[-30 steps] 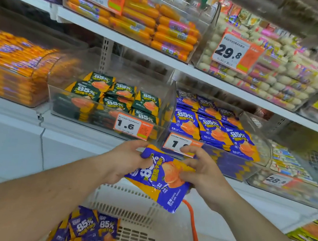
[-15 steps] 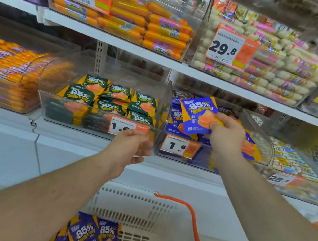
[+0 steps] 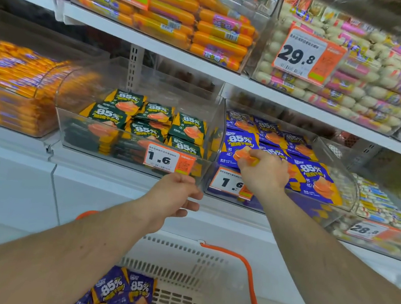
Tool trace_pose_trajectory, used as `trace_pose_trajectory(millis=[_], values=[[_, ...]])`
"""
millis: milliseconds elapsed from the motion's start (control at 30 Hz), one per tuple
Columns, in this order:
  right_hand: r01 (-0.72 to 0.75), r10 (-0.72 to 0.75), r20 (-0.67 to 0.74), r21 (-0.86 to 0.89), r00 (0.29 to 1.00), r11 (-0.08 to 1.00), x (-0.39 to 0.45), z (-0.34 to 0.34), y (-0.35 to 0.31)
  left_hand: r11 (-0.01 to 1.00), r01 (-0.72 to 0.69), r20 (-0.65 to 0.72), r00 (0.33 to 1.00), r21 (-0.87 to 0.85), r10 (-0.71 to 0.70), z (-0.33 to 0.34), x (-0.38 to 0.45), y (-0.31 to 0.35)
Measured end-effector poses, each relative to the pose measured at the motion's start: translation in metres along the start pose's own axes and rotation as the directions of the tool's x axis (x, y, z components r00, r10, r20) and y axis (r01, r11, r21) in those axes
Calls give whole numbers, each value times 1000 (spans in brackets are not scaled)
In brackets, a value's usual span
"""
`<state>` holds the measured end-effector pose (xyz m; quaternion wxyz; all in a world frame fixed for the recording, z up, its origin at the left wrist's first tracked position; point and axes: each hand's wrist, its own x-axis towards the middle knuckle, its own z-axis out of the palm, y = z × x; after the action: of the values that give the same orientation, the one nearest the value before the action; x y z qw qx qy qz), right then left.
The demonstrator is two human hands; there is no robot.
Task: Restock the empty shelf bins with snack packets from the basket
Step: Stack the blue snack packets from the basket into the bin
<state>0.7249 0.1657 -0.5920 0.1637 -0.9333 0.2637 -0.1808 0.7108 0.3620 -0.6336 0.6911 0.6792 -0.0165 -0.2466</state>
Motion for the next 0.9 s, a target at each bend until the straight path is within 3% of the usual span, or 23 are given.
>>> trace_pose_trajectory(millis=[200, 367, 767, 833, 900], values=[[2, -3, 7, 31, 1000, 1000, -1, 0, 4, 998, 11, 12, 1000, 64, -12, 2, 0, -3], [-61, 62, 8, 299, 998, 952, 0, -10, 6, 996, 25, 9, 1000, 83, -26, 0, -1, -6], [7, -11, 15, 216, 1000, 976, 3, -12, 12, 988, 53, 31, 998, 145, -58, 0, 2, -11], [70, -66, -24, 181, 998, 981, 3, -4, 15, 981, 63, 37, 997, 182, -71, -3, 1, -15], [200, -175, -177, 135, 969, 970, -4, 0, 17, 964, 72, 51, 995, 256, -88, -8, -1, -21]])
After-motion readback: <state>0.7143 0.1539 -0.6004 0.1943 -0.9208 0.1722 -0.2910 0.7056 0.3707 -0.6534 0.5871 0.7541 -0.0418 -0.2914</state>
